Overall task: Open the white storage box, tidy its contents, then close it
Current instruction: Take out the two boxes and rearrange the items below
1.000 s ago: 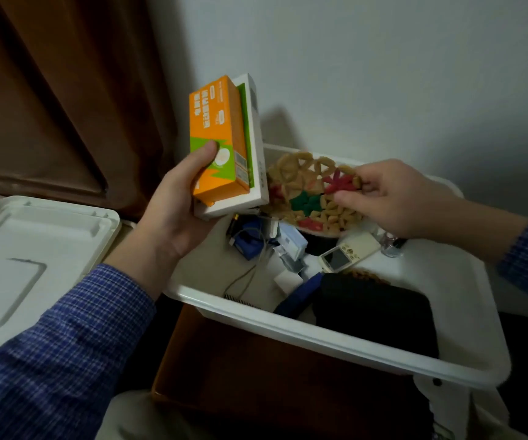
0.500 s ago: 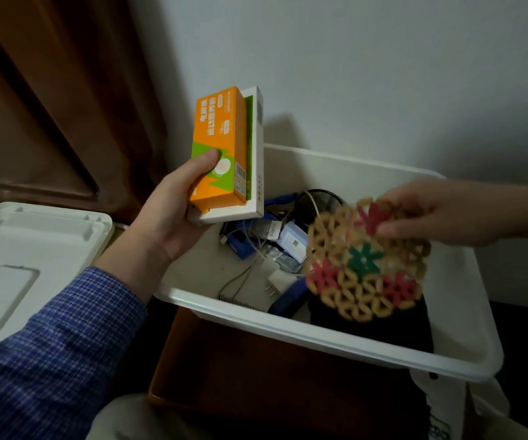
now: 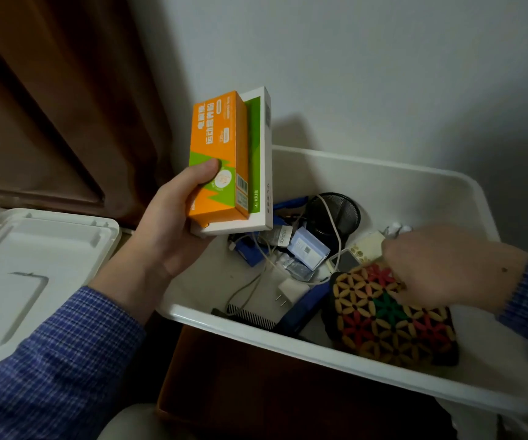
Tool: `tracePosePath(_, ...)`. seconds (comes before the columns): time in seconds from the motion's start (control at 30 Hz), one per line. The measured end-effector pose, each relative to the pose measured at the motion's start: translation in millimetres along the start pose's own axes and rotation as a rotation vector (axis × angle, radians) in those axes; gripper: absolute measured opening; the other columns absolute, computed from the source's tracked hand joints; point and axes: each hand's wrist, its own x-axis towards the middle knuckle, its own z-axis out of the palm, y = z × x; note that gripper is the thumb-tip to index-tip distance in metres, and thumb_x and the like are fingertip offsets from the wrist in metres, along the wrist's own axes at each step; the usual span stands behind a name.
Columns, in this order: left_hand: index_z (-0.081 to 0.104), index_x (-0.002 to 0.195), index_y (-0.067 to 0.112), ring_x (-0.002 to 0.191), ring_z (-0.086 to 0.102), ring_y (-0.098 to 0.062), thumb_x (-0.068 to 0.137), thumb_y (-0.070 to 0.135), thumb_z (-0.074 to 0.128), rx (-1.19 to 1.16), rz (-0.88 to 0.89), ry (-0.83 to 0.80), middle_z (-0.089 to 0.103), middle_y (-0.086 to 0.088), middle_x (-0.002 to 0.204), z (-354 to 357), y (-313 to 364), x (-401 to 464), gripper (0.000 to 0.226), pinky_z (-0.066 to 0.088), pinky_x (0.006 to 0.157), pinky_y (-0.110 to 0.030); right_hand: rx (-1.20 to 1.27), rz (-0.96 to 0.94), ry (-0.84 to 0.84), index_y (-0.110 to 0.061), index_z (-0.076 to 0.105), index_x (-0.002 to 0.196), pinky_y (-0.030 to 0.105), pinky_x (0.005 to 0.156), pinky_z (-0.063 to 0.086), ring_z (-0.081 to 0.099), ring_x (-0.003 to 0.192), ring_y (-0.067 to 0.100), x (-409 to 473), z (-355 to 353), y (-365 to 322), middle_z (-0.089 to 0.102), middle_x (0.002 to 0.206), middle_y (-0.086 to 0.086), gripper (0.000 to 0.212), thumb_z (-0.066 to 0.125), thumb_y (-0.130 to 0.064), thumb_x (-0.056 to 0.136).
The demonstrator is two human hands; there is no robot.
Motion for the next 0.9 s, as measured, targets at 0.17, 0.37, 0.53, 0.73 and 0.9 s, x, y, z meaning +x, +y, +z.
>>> tracePosePath(0.17, 0.08, 0.1, 0.018, 0.1, 0.074, -0.025, 0.083, 0.031, 0.066, 0.14, -0.014, -0.017, 0.075, -0.009, 0.114, -0.5, -5.1, 3.6, 0.026, 0.062, 0.079, -0.035, 0.372, -0.422, 0.223, -0.029, 0.058, 0.107, 0.028, 0.069, 0.055, 0.063, 0.08, 0.008, 19.7, -33.9, -43.8, 0.061, 0.09, -0.012, 0.027, 0.058, -0.049, 0.09)
tracePosePath(0.37, 0.077, 0.103, 0.02, 0.101, 0.073, -0.025, 0.084, 0.031, 0.066, 0.256, -0.018, -0.047, 0.075, -0.008, 0.114, 1.0, -10.2, 9.0, 0.025, 0.061, 0.084, -0.036, 0.484, -0.543, 0.11, -0.014, 0.05, 0.136, 0.043, 0.083, 0.056, 0.058, 0.1, 0.024, 85.9, -22.7, -138.2, 0.052, 0.121, 0.006, 0.054, 0.065, -0.044, 0.093)
tracePosePath(0.53, 0.079, 0.102, 0.02, 0.101, 0.073, -0.025, 0.085, 0.03, 0.068, 0.245, -0.028, -0.065, 0.075, -0.009, 0.114, -3.8, -11.5, 11.4, 0.023, 0.061, 0.077, -0.033, 0.487, -0.541, 0.161, -0.018, 0.06, 0.117, 0.032, 0.059, 0.046, 0.055, 0.079, 0.021, 101.3, -11.0, -164.5, 0.055, 0.107, 0.005, 0.031, 0.064, -0.038, 0.094)
tracePosePath(0.73, 0.066, 0.121, 0.011, 0.1, 0.074, -0.027, 0.076, 0.036, 0.078, 0.384, -0.064, -0.06, 0.075, -0.01, 0.113, -4.6, -17.1, 15.6, 0.053, 0.059, 0.076, -0.033, 0.336, -0.531, 0.017, -0.02, 0.05, 0.078, 0.025, 0.051, 0.039, 0.049, 0.062, 0.017, 95.7, -12.4, -149.5, 0.05, 0.075, 0.0, 0.022, 0.065, -0.024, 0.093)
tracePosePath(0.9, 0.066, 0.122, 0.01, 0.1, 0.074, -0.027, 0.073, 0.037, 0.078, 0.36, -0.059, -0.059, 0.075, -0.01, 0.113, -3.3, -15.3, 15.1, 0.057, 0.059, 0.078, -0.034, 0.292, -0.527, -0.034, -0.018, 0.057, 0.092, 0.034, 0.071, 0.056, 0.06, 0.081, 0.024, 91.1, -12.7, -148.0, 0.061, 0.101, 0.007, 0.016, 0.065, -0.031, 0.094)
